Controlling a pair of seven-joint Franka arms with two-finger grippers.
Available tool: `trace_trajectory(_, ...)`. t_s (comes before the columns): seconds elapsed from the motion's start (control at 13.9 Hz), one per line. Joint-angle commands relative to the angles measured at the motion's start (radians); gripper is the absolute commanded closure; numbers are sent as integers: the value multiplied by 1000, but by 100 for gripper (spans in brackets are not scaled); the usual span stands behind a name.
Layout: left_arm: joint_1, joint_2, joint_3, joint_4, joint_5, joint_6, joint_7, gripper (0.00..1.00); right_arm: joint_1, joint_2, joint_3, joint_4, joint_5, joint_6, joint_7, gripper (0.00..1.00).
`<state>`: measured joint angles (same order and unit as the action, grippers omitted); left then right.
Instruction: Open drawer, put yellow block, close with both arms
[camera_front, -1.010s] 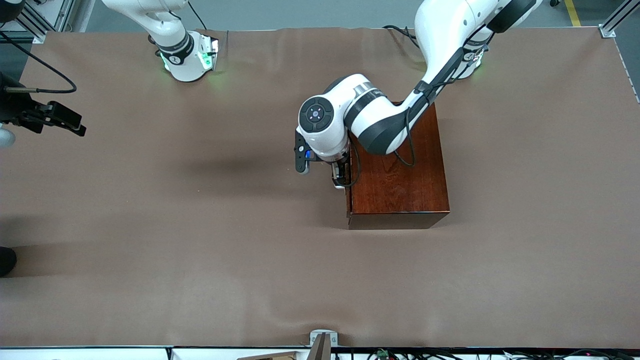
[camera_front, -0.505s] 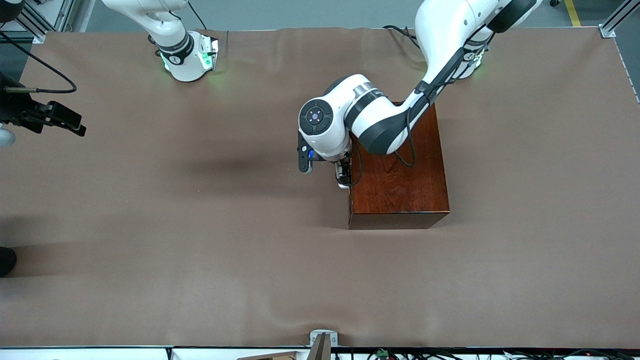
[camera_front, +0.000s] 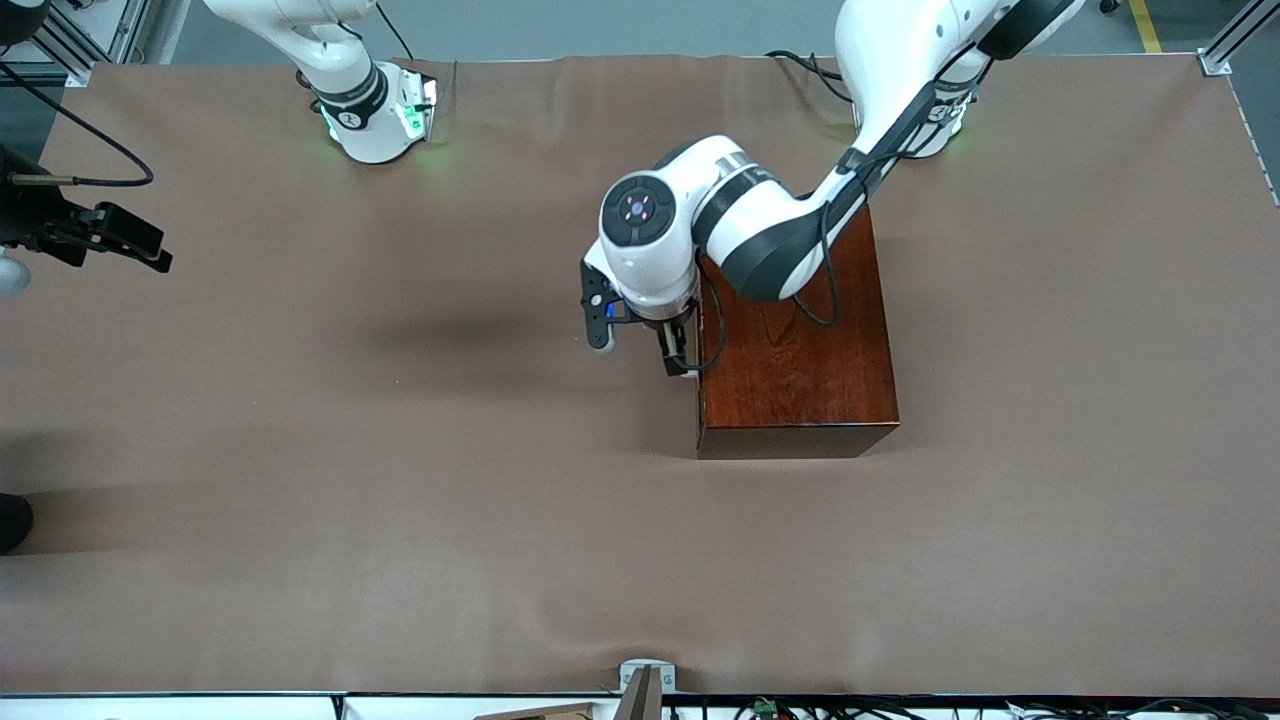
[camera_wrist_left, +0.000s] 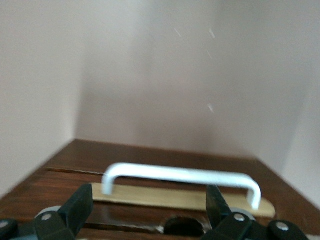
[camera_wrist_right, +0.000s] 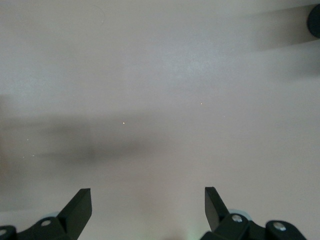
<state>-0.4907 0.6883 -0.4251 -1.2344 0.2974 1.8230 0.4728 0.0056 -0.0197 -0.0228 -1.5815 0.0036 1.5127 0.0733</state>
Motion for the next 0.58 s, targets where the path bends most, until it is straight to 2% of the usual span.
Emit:
trace_trajectory(0.0, 17, -70, 0, -8, 2, 56, -121, 0, -6, -3, 9, 11, -14, -14, 5, 0)
trace_trajectory(0.14, 69, -130, 2, -11, -3, 56, -160, 0, -6, -3, 9, 12, -14, -14, 5, 0)
trace_trajectory(0.51, 271, -272, 2, -14, -18, -25, -152, 0, -6, -3, 9, 11, -14, -14, 5, 0)
